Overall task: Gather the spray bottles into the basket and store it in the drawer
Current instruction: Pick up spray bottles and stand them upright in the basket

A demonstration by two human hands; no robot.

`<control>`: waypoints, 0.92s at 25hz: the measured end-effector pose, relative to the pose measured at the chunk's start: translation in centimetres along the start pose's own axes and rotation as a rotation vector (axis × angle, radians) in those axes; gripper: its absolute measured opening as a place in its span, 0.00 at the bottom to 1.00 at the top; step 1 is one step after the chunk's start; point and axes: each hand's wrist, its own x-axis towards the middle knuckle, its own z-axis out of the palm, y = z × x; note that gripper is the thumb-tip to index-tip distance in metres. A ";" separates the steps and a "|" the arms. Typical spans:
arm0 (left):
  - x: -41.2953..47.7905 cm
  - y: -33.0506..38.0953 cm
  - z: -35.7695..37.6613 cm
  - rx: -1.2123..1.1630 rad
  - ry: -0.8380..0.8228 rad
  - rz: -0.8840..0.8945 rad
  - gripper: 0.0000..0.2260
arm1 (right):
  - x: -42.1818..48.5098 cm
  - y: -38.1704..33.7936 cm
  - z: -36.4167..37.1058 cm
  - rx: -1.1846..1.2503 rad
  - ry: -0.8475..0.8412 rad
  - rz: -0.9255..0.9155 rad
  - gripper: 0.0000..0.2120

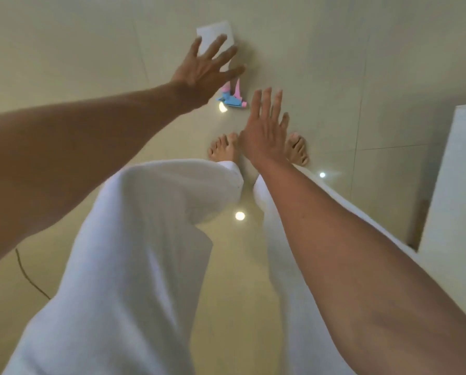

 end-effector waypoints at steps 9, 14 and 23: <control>11.2 -7.7 2.0 0.495 -0.154 0.252 0.54 | 8.2 -0.4 4.2 -0.001 0.150 -0.165 0.35; 9.5 -6.6 1.7 0.048 -0.187 0.129 0.49 | 6.1 -0.4 3.3 0.060 0.206 -0.083 0.32; -6.9 3.4 -11.6 -0.807 0.026 -0.030 0.43 | -10.6 0.2 -8.4 1.160 0.583 0.470 0.22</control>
